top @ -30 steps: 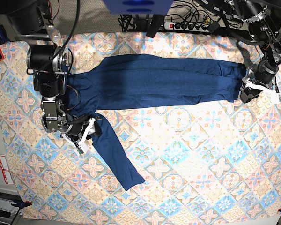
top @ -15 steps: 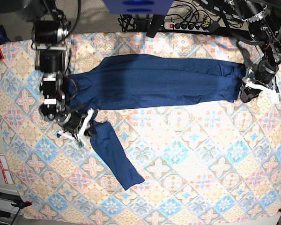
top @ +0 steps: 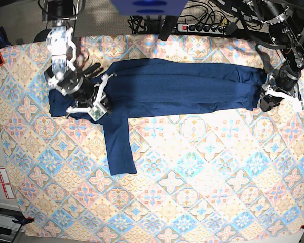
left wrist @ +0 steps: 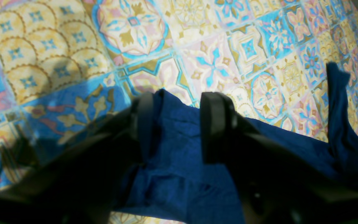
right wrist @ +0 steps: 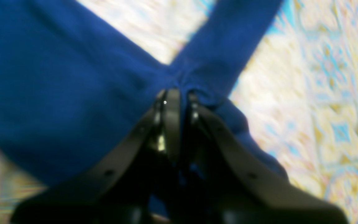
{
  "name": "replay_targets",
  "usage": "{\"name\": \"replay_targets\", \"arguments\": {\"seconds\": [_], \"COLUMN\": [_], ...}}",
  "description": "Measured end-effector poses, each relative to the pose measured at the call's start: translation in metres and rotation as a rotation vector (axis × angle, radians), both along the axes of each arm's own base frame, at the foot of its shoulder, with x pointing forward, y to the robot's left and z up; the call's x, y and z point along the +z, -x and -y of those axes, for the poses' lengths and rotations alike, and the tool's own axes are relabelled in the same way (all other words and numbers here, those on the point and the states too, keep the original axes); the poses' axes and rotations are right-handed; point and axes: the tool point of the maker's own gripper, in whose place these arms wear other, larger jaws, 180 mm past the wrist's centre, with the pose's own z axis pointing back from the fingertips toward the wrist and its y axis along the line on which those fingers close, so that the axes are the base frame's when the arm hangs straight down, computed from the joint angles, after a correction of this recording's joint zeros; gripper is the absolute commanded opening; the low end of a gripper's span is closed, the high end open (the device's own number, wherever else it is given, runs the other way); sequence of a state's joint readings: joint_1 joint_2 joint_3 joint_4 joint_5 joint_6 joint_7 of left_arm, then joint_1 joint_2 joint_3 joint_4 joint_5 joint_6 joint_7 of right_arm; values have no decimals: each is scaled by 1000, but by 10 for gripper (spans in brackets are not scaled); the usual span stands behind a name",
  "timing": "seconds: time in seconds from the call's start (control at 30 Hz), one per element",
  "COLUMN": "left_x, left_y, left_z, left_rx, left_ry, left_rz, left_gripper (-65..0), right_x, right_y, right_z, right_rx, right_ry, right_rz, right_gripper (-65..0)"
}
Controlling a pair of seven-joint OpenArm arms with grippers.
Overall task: Fold the T-shirt properly
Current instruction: 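Fold the held sleeve with the right gripper onto the shirt body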
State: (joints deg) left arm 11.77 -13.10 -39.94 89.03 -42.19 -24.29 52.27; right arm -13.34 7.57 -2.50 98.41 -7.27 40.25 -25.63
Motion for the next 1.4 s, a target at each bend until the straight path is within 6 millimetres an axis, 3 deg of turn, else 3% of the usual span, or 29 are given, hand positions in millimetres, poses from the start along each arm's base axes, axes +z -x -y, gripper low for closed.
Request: {"name": "replay_targets", "arguments": {"seconds": [0.27,0.5,0.6,0.7,0.77,0.9,1.03,1.2,1.27,1.4], "left_x": [-3,-3,-3,-3,-3,-4,-3,-5,-3,-4], "left_y": [1,2,2,2,2,3,2,4,2,3], "left_z": [4,4,4,4,4,4,3,4,3,4], "left_rx": [6,4,4,4,4,3,5,4,3,6], "left_ry": [12,12,12,11,12,12,10,14,10,13], "left_rz": [-1,-3,-4,-4,-4,-6,-3,-10,-5,-4], "left_gripper": [-406,-406,-406,-406,-406,-406,-406,-406,-406,-406], "right_x": [10,9,-8,-36,-35,-12,-16,11,7,-28], "right_y": [46,65,75,79,65,28,16,-62,-76,-79], "right_z": [-64,-96,-92,-69,-61,-49,-4,27,31,43], "right_rx": [179,280,302,284,280,210,97,-28,-44,-55], "right_ry": [-49,-74,-7,130,168,145,205,192,176,210], "right_rz": [-12,-29,-102,-206,-192,-103,-128,-21,-37,-167], "right_gripper": [-650,-647,-622,-550,-503,-427,-400,-401,-401,-400]}}
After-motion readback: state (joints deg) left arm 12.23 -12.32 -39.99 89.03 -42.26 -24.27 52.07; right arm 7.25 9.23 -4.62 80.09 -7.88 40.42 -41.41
